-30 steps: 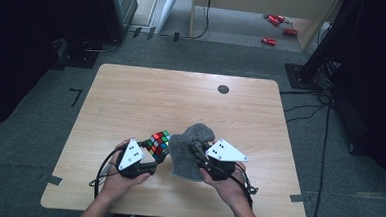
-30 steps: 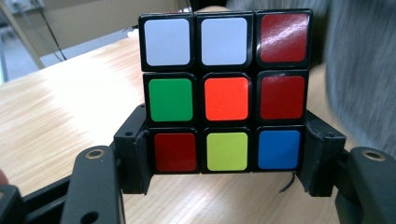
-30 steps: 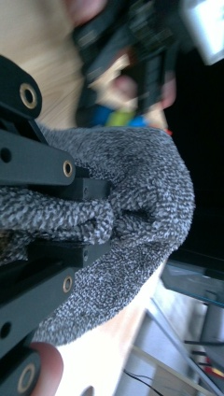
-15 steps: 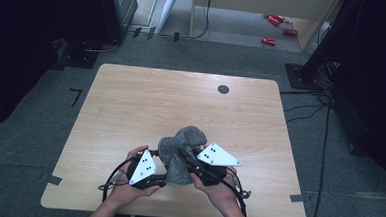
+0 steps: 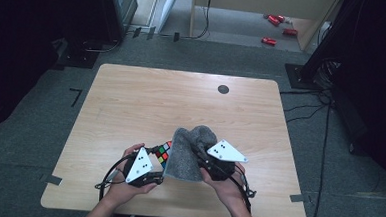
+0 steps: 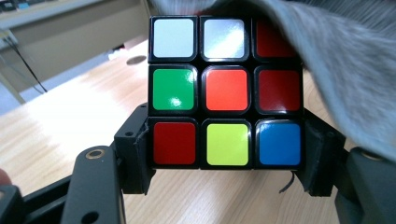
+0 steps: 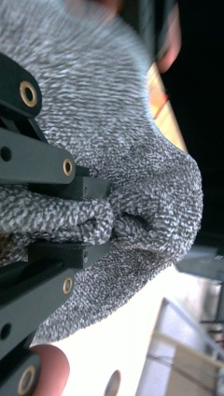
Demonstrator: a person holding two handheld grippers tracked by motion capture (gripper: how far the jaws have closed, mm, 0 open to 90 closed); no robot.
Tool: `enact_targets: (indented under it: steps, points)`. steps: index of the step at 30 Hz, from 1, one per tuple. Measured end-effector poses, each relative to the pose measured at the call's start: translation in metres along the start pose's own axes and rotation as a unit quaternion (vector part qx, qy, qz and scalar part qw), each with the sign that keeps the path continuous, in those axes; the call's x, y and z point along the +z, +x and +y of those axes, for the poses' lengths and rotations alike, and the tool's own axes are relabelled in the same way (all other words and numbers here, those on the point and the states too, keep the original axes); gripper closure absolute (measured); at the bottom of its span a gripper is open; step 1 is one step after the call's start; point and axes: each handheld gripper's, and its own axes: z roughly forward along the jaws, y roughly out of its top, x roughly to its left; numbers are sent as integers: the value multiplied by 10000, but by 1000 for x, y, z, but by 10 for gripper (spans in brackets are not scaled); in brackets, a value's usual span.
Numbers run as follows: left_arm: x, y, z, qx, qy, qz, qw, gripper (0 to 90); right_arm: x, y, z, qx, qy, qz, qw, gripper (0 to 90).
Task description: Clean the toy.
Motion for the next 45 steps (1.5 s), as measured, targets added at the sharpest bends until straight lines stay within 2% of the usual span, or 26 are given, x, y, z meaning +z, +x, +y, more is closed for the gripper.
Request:
enact_targets:
  steps: [2,3,6,7,9,12,14,17,19,22,23,24,25,27,31,35,36,38,39,40,42,43,45]
  points:
    - [3,-1,0,-28,24,-29,10000,348,-7,8,8,-2,-202,178,9996,759]
    - [3,-1,0,-28,24,-29,10000,348,-7,8,8,-2,-202,178,9996,759]
    - [5,-8,3,79,-2,-137,9999,349,-10,25,13,-35,-351,469,9983,760]
    - [5,-8,3,79,-2,-137,9999,349,-9,27,12,-52,-318,506,9982,759]
    - [2,-10,5,38,-127,-229,9996,349,-6,29,10,-82,-286,491,9983,760]
    - [-1,-9,6,27,-228,-251,9994,349,-1,23,3,60,-276,397,9988,760]
    - [-4,-7,7,-27,-325,-276,9991,348,3,15,-2,34,-130,177,9998,760]
    - [-3,-6,6,4,-306,-236,9993,349,8,-3,-11,232,181,-83,9995,759]
    - [-2,-6,6,53,-254,-204,9995,349,5,-7,-10,369,133,-57,9992,759]
    - [0,-7,3,123,-141,-168,9997,349,-1,-4,-3,406,-22,76,9991,759]
    - [1,-7,3,110,-140,-199,9996,349,-7,3,4,383,-199,284,9987,757]
    - [1,-7,3,110,-140,-199,9996,349,-7,3,4,383,-199,284,9987,757]
    - [1,-8,3,122,-154,-236,9995,349,-10,13,9,260,-327,458,9981,754]
    - [0,-9,4,110,-212,-284,9993,349,-9,19,9,138,-342,515,9980,753]
    - [-2,-9,6,88,-257,-341,9990,349,-2,16,1,246,-265,466,9983,756]
    - [-3,-5,6,56,-252,-256,9993,349,7,3,-12,239,29,142,9996,760]
    - [-4,-4,6,29,-263,-237,9994,349,11,-5,-18,377,209,20,9991,760]
    - [-5,-2,6,17,-253,-215,9994,349,11,-8,-19,441,245,-15,9987,760]
    - [-4,-1,5,15,-222,-227,9995,349,9,-9,-18,504,226,-6,9985,760]
    - [-3,-1,4,40,-179,-231,9996,349,3,-7,-11,526,86,93,9985,760]
    - [1,-2,2,45,-31,-299,9995,349,-4,3,-2,386,-106,260,9989,759]
    - [1,-2,2,45,-31,-299,9995,349,-4,3,-2,386,-106,260,9989,759]
    - [3,-5,2,51,4,-371,9993,349,-9,15,6,189,-227,376,9989,759]
